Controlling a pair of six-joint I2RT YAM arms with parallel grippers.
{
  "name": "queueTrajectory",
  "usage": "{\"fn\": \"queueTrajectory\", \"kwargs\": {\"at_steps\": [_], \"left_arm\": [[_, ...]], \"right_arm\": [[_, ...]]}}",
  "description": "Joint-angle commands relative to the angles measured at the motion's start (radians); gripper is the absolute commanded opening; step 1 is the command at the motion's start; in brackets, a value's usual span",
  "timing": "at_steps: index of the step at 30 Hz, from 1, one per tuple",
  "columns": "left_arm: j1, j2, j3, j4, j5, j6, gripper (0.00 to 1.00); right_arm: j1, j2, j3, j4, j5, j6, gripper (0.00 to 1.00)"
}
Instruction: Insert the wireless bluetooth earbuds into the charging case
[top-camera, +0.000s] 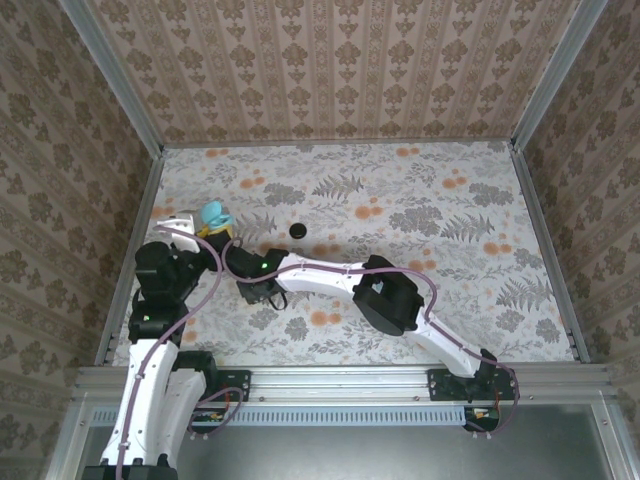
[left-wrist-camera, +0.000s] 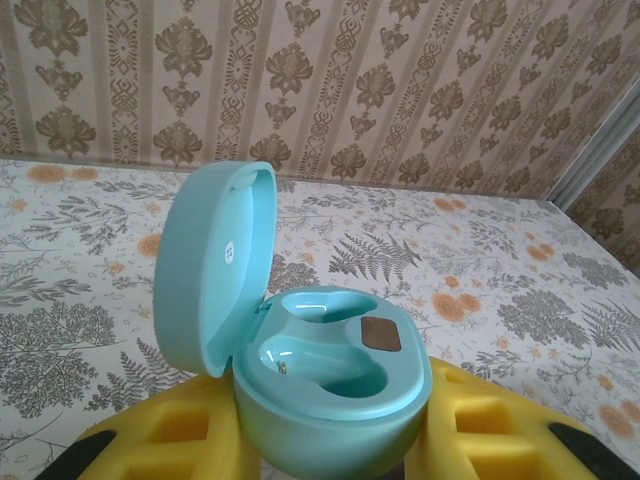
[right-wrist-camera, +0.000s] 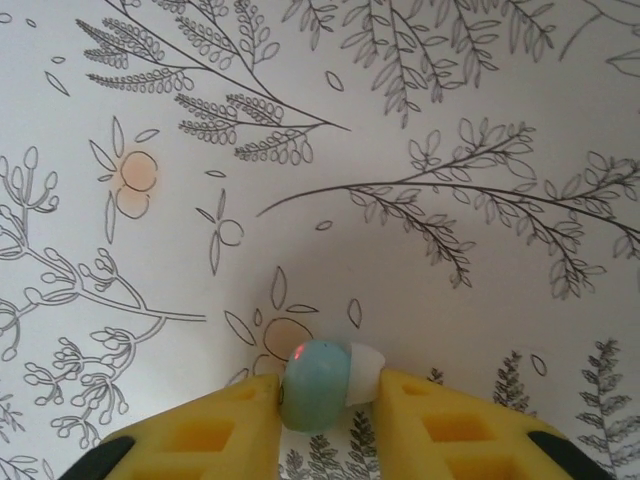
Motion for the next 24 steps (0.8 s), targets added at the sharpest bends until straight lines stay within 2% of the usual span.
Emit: {"fn": "queueTrajectory", "kwargs": {"at_steps": [1, 10, 16, 21, 24], "left_arm": [[-0.012, -0.023, -0.002, 0.058, 0.086, -0.010, 0.20], [-0.014, -0.023, 0.005, 0.040, 0.113, -0.014, 0.20], [-0.015, -0.009, -0.012, 0.080, 0.129, -0.042, 0.20], [-0.018, 0.010, -0.005, 0.086, 0.152, -0.044, 0.20], [-0.019, 0.013, -0.005, 0.089, 0.156, -0.048, 0.20]], "right_arm": [[-0.026, -0.045, -0.100, -0.037, 0.030, -0.033, 0.28], [-0.094, -0.269, -0.475, 0.084, 0.027, -0.100, 0.28], [-0.160, -0.396, -0.636, 0.091, 0.058, -0.185, 0.29], [-0.241, -0.496, -0.735, 0.100, 0.057, -0.213, 0.45], [-0.280, -0.556, -0.759, 0.093, 0.059, -0.216, 0.51]]}}
